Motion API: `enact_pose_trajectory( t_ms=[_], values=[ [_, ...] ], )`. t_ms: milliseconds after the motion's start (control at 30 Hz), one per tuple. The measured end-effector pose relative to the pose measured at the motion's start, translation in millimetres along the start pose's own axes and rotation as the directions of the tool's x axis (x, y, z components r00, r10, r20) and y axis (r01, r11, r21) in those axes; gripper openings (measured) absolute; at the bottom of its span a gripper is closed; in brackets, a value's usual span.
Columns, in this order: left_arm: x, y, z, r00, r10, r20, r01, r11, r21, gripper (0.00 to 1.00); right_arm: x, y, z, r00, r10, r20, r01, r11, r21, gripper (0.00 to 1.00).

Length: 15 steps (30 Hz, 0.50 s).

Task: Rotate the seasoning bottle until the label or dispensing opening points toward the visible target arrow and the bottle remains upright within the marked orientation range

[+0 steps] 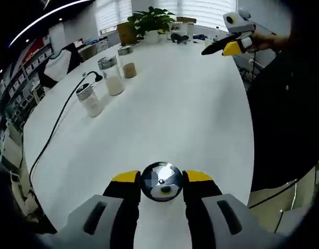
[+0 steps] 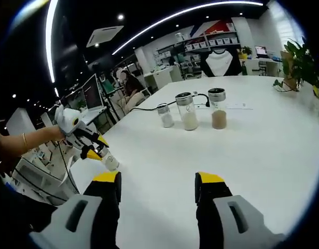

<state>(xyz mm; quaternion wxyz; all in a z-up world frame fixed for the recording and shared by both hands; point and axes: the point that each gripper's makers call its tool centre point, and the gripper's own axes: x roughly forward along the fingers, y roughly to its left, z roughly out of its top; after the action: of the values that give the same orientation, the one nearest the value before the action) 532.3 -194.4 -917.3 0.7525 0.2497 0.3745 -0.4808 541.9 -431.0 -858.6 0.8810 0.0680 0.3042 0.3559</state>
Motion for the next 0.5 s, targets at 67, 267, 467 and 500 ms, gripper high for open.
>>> enact_pose_trajectory(
  t_ms=[67, 267, 467, 500],
  values=[
    [0.7, -9.9, -0.1, 0.998, -0.058, -0.017, 0.059, 0.997, 0.041, 0.34, -0.7, -1.6, 0.3, 1.0, -0.014, 0.004, 0.014, 1.0, 0.002, 0.56],
    [7.1, -9.9, -2.8, 0.996, 0.0, -0.087, -0.005, 0.999, -0.05, 0.4, -1.6, -2.0, 1.6, 1.0, -0.018, 0.01, 0.018, 1.0, 0.017, 0.55],
    [9.6, -1.9, -3.2, 0.988, 0.136, -0.067, -0.146, 0.976, -0.165, 0.6, -2.5, -4.5, 3.0, 1.0, -0.022, 0.018, 0.021, 0.999, 0.036, 0.55],
    [7.8, -0.5, -0.2, 0.986, 0.163, -0.038, -0.167, 0.964, -0.206, 0.56, -2.5, -5.1, 2.5, 1.0, -0.022, 0.017, 0.021, 0.999, 0.039, 0.55]
  ],
)
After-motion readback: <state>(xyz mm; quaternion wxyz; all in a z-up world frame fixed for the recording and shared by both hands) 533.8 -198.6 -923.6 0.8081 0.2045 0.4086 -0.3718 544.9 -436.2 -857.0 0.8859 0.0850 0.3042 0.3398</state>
